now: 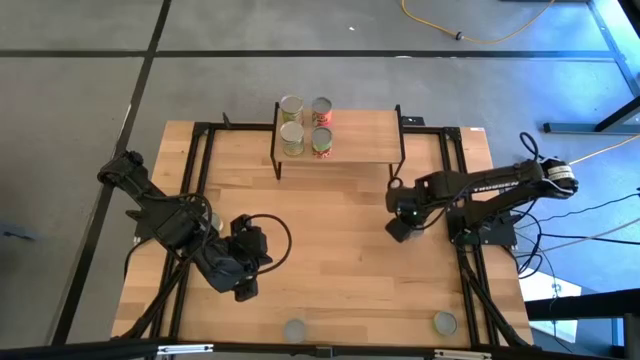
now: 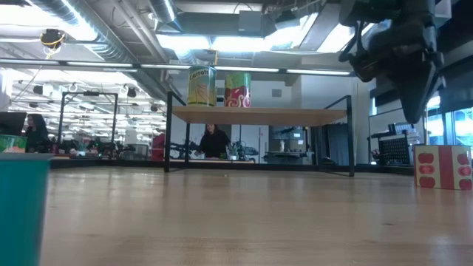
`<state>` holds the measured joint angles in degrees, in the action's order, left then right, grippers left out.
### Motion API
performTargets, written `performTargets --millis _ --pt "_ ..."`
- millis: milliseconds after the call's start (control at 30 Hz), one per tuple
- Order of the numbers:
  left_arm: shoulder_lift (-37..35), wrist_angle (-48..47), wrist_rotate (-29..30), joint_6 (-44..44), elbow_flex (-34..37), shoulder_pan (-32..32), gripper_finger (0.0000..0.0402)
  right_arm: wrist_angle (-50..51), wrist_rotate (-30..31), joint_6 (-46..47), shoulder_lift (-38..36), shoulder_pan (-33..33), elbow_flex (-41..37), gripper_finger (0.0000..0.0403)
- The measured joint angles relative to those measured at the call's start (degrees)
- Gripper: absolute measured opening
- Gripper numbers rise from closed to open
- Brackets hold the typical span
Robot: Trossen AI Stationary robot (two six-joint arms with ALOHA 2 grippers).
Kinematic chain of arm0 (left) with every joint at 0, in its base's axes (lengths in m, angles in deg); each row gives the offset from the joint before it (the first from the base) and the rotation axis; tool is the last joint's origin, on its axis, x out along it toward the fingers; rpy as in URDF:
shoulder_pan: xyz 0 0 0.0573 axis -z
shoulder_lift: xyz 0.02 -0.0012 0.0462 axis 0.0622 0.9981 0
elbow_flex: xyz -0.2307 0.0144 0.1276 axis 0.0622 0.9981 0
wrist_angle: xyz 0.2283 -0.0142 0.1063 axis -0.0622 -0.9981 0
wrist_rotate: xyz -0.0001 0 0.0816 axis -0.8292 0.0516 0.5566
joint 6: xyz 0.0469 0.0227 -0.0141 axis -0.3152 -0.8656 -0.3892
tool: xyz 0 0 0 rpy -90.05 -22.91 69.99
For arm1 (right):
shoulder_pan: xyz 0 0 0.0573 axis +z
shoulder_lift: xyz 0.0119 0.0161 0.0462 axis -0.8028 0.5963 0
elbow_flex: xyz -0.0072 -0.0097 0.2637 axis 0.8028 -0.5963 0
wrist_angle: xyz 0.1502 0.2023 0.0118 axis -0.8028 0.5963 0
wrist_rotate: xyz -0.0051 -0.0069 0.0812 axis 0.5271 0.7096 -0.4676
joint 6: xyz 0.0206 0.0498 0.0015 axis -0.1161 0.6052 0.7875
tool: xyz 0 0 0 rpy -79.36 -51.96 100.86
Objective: Pick and place cans onto a shelf
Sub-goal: Put the canned tomatoes on the shelf
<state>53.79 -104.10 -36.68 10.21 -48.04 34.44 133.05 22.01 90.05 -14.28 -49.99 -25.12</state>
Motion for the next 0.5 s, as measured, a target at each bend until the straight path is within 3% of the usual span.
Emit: performTargets --millis 133,500 --pt "0.0 0.0 0.0 0.0 0.0 0.2 0.0 1.6 3.3 4.9 0.0 2.4 0.0 0.006" --pt "0.0 -0.1 0.0 0.0 0.0 0.2 0.0 0.7 3.6 13.0 0.0 6.5 -1.4 0.006"
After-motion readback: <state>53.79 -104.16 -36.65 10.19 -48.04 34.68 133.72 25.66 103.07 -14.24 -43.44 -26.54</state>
